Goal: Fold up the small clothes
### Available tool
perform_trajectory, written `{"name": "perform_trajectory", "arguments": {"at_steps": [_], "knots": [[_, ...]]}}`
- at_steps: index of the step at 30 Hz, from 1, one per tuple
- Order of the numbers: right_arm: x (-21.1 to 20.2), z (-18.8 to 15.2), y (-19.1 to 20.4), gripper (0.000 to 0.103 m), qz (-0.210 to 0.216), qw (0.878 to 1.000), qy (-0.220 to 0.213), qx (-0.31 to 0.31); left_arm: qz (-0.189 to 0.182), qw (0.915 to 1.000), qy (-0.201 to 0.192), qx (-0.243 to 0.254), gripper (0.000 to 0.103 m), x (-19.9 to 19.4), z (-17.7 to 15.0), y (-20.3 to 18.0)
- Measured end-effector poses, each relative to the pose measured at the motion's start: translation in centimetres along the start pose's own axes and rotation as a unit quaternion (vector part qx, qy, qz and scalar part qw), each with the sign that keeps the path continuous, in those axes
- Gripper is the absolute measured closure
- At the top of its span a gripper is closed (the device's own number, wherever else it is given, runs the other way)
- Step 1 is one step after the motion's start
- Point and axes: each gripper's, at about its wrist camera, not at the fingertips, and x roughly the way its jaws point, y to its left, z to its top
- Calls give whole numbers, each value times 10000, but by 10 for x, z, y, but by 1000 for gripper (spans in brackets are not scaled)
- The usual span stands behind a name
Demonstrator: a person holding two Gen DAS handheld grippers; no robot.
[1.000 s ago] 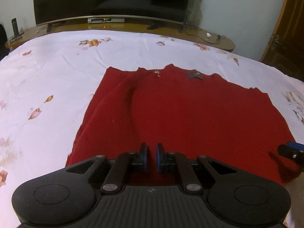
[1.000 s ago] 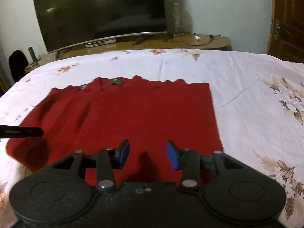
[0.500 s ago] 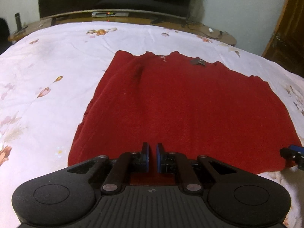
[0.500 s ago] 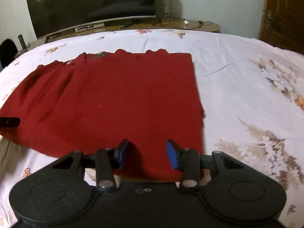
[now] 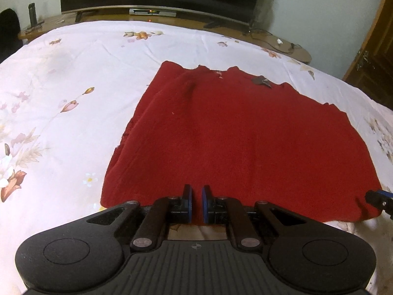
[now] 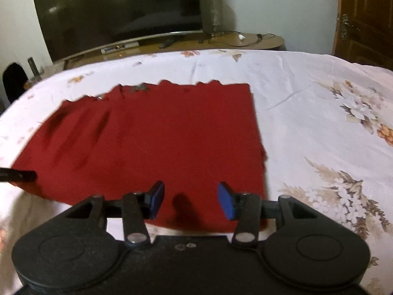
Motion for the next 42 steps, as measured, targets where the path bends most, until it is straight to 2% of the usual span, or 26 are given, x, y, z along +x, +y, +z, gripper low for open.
{"name": "perform_trajectory", "arguments": {"at_steps": [10,18,19,20,21,22,24,28,42], "knots": [[1,13,29,51,303,9993,-77,-201,-6,10000,16,16,94,-5,13,-1],[5,23,48,49,453,9983,-131,-347,210,9998,24,70,93,-1,25,3],[6,24,50,48,463,9982,-135,-368,280,9996,21,96,82,0,27,3],[7,26,52,47,478,9980,-135,-382,335,9994,9,114,66,0,28,3],[8,27,53,47,485,9980,-135,-389,408,9991,-45,110,19,0,30,3],[10,27,55,47,493,9979,-133,-391,522,9983,-249,99,0,-4,31,3],[13,29,58,47,524,9978,-123,-383,633,9953,-678,273,0,-11,31,-1],[19,31,61,47,550,9978,-92,-364,621,9963,-453,388,0,-1,41,-2],[41,39,68,47,567,9978,-20,-351,558,9975,-356,250,0,24,60,14]]}}
